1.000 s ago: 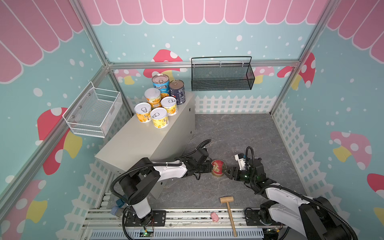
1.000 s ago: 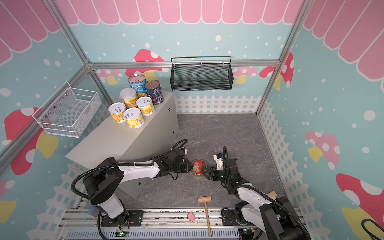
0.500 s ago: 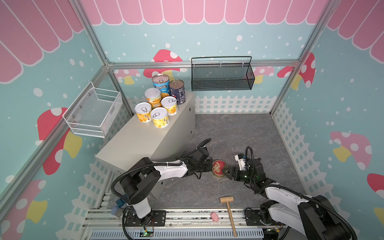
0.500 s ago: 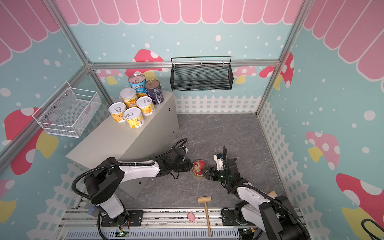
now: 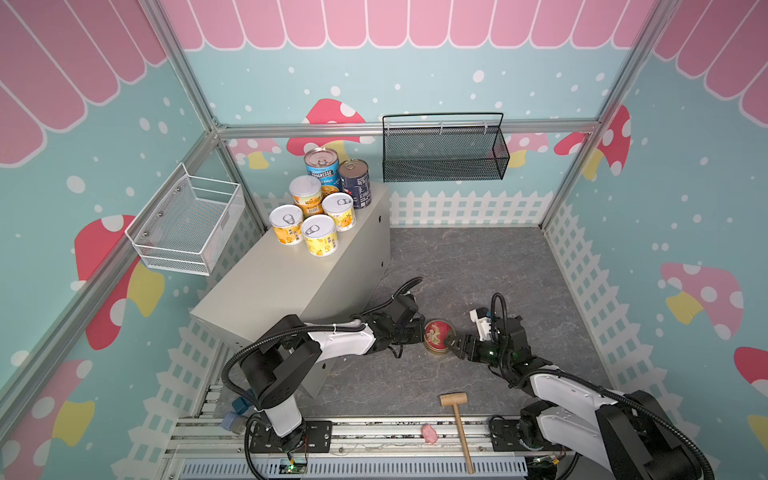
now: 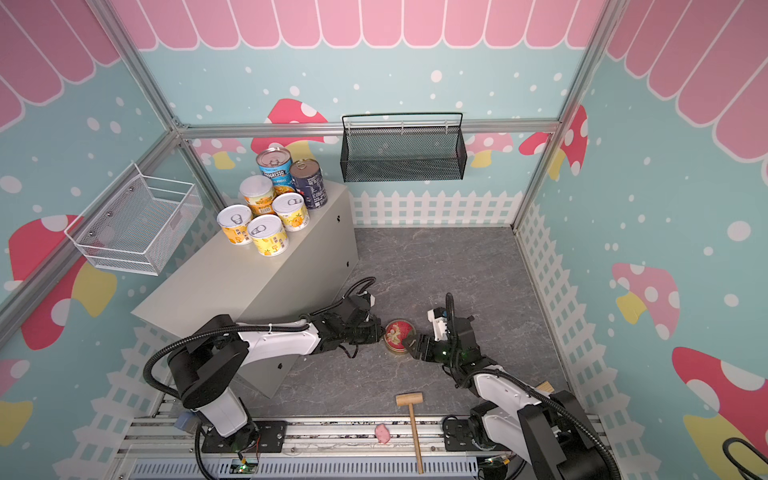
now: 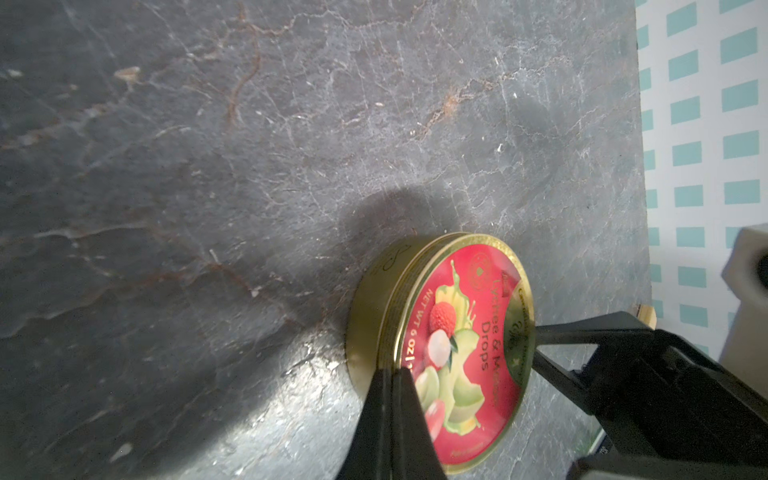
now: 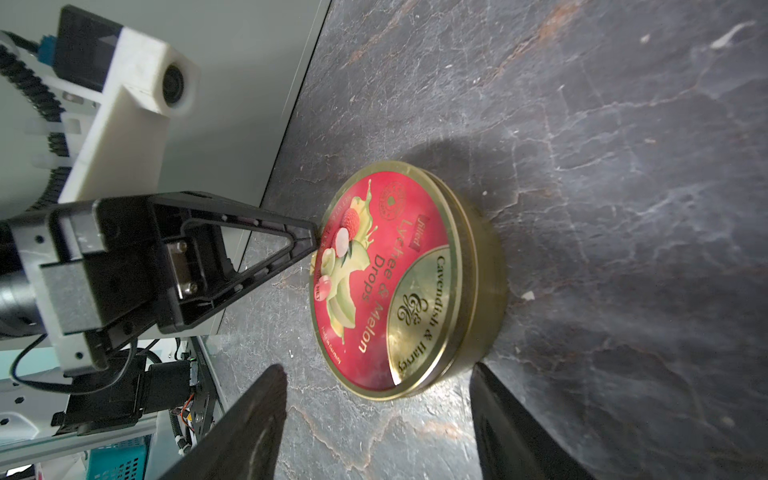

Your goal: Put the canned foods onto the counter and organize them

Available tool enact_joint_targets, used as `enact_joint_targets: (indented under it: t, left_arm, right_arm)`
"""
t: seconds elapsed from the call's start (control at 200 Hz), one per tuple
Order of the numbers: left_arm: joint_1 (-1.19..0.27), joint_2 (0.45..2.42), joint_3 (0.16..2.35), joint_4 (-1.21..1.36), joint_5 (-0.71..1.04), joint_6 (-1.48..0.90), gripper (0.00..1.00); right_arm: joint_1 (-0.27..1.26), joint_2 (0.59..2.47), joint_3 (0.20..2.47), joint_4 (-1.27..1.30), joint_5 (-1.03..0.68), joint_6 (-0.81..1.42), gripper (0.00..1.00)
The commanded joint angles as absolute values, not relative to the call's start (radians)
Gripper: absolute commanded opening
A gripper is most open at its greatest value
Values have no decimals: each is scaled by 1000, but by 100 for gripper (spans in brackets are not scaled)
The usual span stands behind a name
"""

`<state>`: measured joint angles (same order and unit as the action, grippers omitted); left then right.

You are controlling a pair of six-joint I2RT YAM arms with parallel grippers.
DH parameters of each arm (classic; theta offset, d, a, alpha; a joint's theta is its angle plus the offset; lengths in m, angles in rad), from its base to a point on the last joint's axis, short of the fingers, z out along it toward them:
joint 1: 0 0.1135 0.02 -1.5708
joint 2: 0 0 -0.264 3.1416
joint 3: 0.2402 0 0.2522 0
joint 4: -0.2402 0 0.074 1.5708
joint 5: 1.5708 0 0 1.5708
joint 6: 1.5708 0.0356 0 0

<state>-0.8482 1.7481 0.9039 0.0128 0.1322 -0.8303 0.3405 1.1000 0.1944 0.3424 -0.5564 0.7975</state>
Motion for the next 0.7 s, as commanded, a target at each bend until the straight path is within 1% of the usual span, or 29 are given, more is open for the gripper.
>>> enact_joint_targets:
  t: [0.0, 0.29, 0.695]
  left_arm:
    - [-834, 1878, 865, -55, 94, -842, 0]
    - [-823, 1881, 861, -57, 91, -845, 0]
    - [-810, 1891, 856, -59, 94, -845, 0]
  right_arm:
    - [339, 1097, 192, 337, -549, 800, 72]
    - [339, 1107, 187, 338, -554, 798, 81]
    - [339, 1133, 174, 362, -580, 800, 82]
